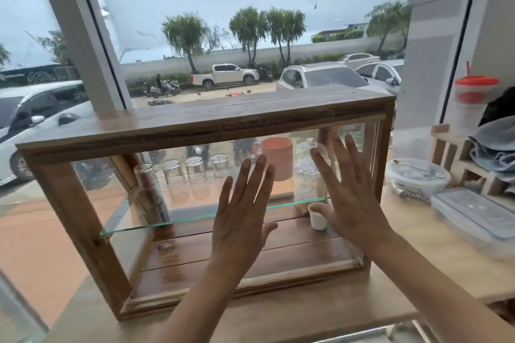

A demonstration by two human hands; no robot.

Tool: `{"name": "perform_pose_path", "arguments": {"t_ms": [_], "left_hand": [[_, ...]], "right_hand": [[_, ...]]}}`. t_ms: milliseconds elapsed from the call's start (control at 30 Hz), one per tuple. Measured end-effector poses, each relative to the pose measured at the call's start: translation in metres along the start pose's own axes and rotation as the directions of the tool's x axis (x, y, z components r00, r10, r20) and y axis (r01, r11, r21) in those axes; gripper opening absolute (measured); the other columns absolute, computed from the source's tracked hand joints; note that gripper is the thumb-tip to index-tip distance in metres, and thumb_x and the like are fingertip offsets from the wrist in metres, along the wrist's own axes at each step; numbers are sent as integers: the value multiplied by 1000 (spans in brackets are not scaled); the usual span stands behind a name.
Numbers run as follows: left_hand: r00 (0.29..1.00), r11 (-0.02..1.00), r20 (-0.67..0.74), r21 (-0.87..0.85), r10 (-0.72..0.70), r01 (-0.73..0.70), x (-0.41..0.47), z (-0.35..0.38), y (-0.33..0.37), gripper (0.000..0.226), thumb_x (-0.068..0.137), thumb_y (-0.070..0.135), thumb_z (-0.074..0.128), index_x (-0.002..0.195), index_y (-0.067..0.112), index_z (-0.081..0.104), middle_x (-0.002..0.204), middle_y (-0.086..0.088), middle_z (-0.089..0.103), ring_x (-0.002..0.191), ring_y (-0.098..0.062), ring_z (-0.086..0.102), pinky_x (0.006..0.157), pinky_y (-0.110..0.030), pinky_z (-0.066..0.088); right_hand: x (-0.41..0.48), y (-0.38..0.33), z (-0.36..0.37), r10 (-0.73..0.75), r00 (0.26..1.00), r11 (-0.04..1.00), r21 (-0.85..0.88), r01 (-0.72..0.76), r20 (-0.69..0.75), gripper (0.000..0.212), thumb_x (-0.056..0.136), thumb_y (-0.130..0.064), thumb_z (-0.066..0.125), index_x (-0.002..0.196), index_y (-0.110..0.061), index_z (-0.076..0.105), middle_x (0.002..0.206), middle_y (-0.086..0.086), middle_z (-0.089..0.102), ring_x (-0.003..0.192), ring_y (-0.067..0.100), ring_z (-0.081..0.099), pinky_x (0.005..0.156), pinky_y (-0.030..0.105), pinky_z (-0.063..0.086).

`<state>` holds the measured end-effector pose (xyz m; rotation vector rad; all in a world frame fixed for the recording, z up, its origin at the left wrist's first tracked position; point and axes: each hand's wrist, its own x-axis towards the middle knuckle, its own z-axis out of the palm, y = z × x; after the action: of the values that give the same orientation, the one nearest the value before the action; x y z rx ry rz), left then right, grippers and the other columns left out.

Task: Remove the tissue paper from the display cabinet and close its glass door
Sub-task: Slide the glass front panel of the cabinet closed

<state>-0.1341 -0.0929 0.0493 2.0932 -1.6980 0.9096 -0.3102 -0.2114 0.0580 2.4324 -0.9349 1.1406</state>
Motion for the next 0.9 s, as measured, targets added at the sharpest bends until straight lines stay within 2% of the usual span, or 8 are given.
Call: {"name": "perform_pose_path", "arguments": {"t_ms": [100,200,333,433,633,800,900], "left_hand": [[1000,1000,12,3,-5,5,-3,-1,-11,121,67,55,78,156,20,3,165,0,-7,152,-20,-7,122,-43,7],[1000,1000,24,8,-14,14,-8,-3,-24,121,68,56,77,156,21,2,165,2,-10,152,-20,-7,122,-42,6],[999,999,32,38,-21,20,-16,-5,-45,122,68,58,75,155,21,-1,164,2,-14,152,-20,-9,122,-41,2],[999,998,34,51,-27,25,-23,-9,-60,122,69,59,75,155,21,-2,165,0,-13,152,-20,-12,121,-40,-2],[998,994,43,94,-53,49,-38,-18,-92,123,68,60,73,155,19,-3,165,-2,-13,152,-24,-10,122,-43,3],[993,989,49,108,-104,99,-49,-25,-112,122,65,58,77,156,17,6,165,-5,-6,152,-25,-7,122,-43,0],[991,988,-12,81,-134,135,-53,-29,-111,118,69,53,79,156,16,8,165,-8,-6,152,-28,-11,123,-50,9]], "right_hand": [[1,-12,3,9,1000,1000,16,-9,-9,119,58,-33,93,155,-19,25,165,16,8,153,38,5,119,54,19],[2,-25,6,-12,1000,999,51,13,-14,118,57,-29,93,154,-16,27,164,14,7,152,39,6,116,61,27],[3,-46,12,-12,1000,998,66,11,14,117,64,-27,90,157,-17,20,165,14,2,153,38,-1,119,59,18],[5,-64,17,-32,999,997,77,30,14,120,65,-23,89,158,-21,13,166,16,-1,153,39,-4,118,61,20],[10,-100,25,-79,997,996,48,79,2,115,66,-23,89,157,-17,18,165,20,0,152,44,-5,117,63,21],[10,-126,26,-171,985,985,11,170,21,112,70,-26,85,158,-21,15,167,9,-8,153,40,-2,118,62,17],[6,-125,22,-219,975,975,31,218,23,111,70,-37,84,157,-23,16,167,7,-9,154,36,-2,120,59,16]]}}
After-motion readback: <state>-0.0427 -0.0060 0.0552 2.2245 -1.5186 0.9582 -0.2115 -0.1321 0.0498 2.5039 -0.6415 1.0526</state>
